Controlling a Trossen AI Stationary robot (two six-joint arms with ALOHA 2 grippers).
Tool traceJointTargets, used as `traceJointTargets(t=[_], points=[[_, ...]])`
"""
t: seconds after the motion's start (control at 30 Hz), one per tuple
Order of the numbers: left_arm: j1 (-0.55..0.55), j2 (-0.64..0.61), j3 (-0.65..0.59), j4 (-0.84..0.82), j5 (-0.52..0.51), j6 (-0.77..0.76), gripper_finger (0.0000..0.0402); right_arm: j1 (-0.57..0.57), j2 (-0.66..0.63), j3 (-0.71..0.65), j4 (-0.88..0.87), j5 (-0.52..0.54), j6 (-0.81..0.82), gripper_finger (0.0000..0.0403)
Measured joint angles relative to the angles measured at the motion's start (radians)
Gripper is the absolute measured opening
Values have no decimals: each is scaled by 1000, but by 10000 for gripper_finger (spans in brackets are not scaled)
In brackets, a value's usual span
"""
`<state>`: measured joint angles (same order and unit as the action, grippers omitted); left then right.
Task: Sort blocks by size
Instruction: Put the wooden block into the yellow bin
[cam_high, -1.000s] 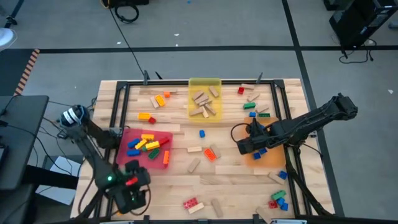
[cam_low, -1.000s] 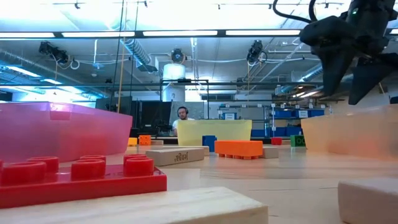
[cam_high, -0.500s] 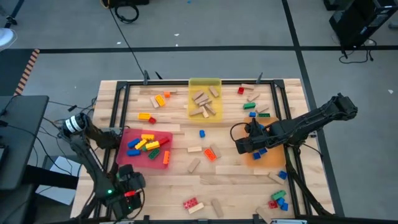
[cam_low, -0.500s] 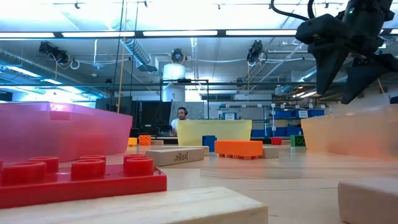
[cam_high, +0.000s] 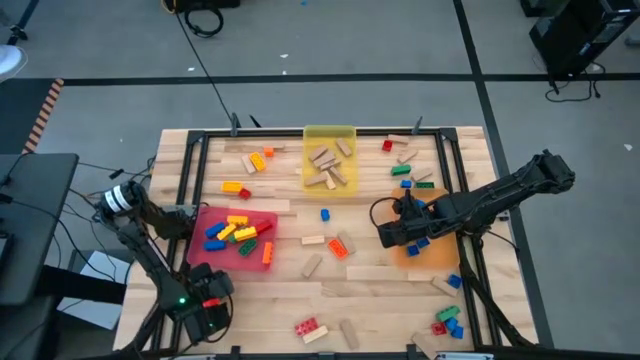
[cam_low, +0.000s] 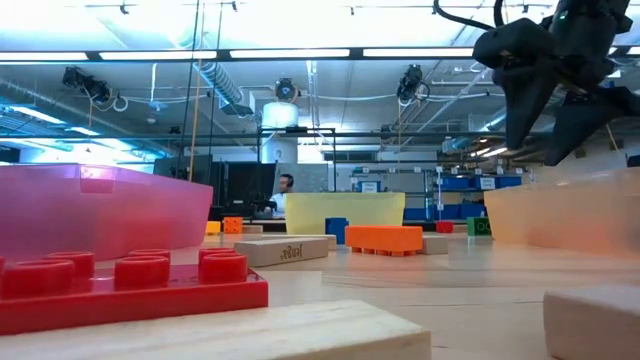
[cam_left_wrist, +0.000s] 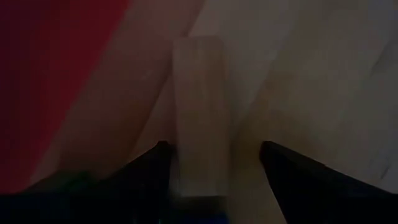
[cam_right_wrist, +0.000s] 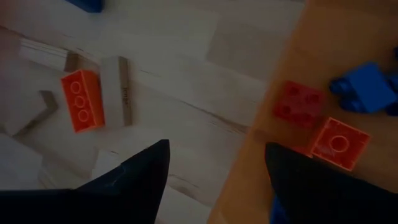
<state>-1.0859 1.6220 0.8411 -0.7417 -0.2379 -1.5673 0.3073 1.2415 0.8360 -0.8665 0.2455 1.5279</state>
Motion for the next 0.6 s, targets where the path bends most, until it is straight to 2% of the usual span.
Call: traceJointTargets(t=[0.17, 0.3, 0.6], points=[[0, -5, -28, 49, 0, -11, 253, 0, 0, 0, 15, 0, -3, 272], [0, -4, -28, 54, 1, -11, 231, 0, 0, 0, 14, 0, -3, 270], [1, 3, 17, 52, 24, -10, 119, 0, 0, 0, 19, 0, -4, 271]])
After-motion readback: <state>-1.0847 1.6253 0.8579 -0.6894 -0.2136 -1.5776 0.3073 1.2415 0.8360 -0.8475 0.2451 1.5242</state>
